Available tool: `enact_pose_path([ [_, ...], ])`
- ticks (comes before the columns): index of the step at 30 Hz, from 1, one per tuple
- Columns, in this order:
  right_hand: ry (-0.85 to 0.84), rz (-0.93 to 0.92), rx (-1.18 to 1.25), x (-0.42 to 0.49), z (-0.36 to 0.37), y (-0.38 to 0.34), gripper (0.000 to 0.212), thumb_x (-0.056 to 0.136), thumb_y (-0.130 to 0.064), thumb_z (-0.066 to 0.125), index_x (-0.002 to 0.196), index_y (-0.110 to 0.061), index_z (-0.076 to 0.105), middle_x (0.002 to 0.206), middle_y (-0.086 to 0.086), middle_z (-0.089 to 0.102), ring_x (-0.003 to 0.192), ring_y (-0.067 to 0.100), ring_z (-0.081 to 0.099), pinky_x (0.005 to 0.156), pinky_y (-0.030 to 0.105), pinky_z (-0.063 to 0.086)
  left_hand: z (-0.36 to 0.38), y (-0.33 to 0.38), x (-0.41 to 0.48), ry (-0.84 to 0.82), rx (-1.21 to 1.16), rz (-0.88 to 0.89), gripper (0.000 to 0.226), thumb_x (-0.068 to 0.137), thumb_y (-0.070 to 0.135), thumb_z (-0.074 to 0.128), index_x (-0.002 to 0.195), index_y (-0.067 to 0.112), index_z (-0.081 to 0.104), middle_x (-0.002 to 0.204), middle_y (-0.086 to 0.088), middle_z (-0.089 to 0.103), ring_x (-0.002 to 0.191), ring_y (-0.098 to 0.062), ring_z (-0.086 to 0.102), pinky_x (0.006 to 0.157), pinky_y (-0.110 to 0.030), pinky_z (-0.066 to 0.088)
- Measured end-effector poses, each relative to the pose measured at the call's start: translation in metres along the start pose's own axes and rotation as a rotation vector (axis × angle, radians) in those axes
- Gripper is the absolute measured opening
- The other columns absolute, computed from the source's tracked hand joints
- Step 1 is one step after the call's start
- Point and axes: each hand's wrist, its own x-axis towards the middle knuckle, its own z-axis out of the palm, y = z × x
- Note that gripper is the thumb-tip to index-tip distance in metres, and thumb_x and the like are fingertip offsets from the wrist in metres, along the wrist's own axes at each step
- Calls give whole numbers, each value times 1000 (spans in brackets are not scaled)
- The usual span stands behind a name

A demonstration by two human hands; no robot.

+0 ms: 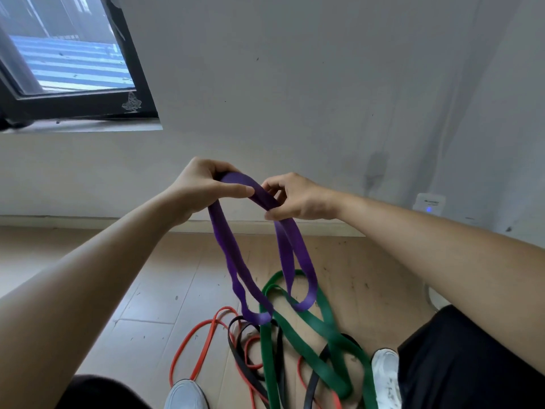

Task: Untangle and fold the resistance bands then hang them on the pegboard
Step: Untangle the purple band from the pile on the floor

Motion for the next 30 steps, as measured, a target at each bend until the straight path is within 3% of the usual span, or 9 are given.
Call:
enact_pose_path([
  [5, -101, 59, 24, -7, -17, 6, 26, 87, -9, 74, 112, -10, 67, 102, 14, 71, 92, 26, 70, 77, 32, 61, 3, 3, 5, 30, -3, -9, 19, 79, 31, 84, 90, 17, 77, 77, -2, 69, 72, -11, 59, 65, -21, 43],
  [10, -154, 120, 179, -15, -36, 5, 10, 90, -7, 71, 98, -7, 65, 81, 2, 65, 73, 11, 63, 66, 24, 50, 3, 1, 7, 34, -21, -49, 25, 82, 41, 79, 90, 17, 77, 61, 10, 58, 68, -13, 49, 67, -28, 38],
  [13, -227, 155, 245, -19, -42, 5, 11, 91, -8, 72, 101, -9, 67, 92, 8, 72, 82, 14, 68, 65, 22, 53, 0, -2, 6, -71, -13, -35, 41, 74, 53, 82, 91, 16, 74, 58, 10, 54, 64, -12, 47, 66, -27, 39],
  [15, -200, 141, 243, -20, -43, 5, 9, 91, -8, 72, 100, -10, 69, 88, 6, 73, 79, 13, 68, 61, 20, 51, -4, -5, 4, -141, 30, -40, 53, 66, 59, 83, 91, 14, 72, 59, 8, 55, 58, -7, 49, 61, -22, 40],
  [20, -26, 33, 321, -20, -42, -12, 23, 92, -11, 72, 113, -6, 65, 92, 8, 76, 74, 10, 68, 59, 21, 47, 0, 3, -2, -287, 61, -11, 44, 73, 44, 79, 98, 10, 70, 71, 1, 67, 65, -12, 60, 51, -16, 41],
  [22, -34, 10, 265, -20, -39, -20, 27, 91, -9, 72, 116, -6, 62, 95, 8, 77, 73, 8, 69, 57, 21, 48, 6, 12, -1, -267, -19, 34, 45, 74, 44, 78, 100, 9, 71, 70, 1, 65, 64, -9, 59, 51, -17, 40],
  [26, -112, 30, 181, -20, -39, -20, 31, 88, -9, 75, 116, -11, 61, 104, 9, 76, 87, 17, 72, 61, 27, 54, 12, 22, 1, -192, -128, 86, 23, 85, 28, 78, 97, 9, 72, 59, 12, 57, 53, -2, 47, 51, -15, 37],
  [30, -164, 110, 60, -21, -30, 5, 26, 87, -7, 76, 110, -9, 67, 100, 9, 71, 79, 16, 69, 61, 24, 54, 9, 24, 3, 7, -234, 105, 15, 86, 26, 77, 93, 14, 71, 56, 16, 55, 53, 0, 46, 52, -12, 37],
])
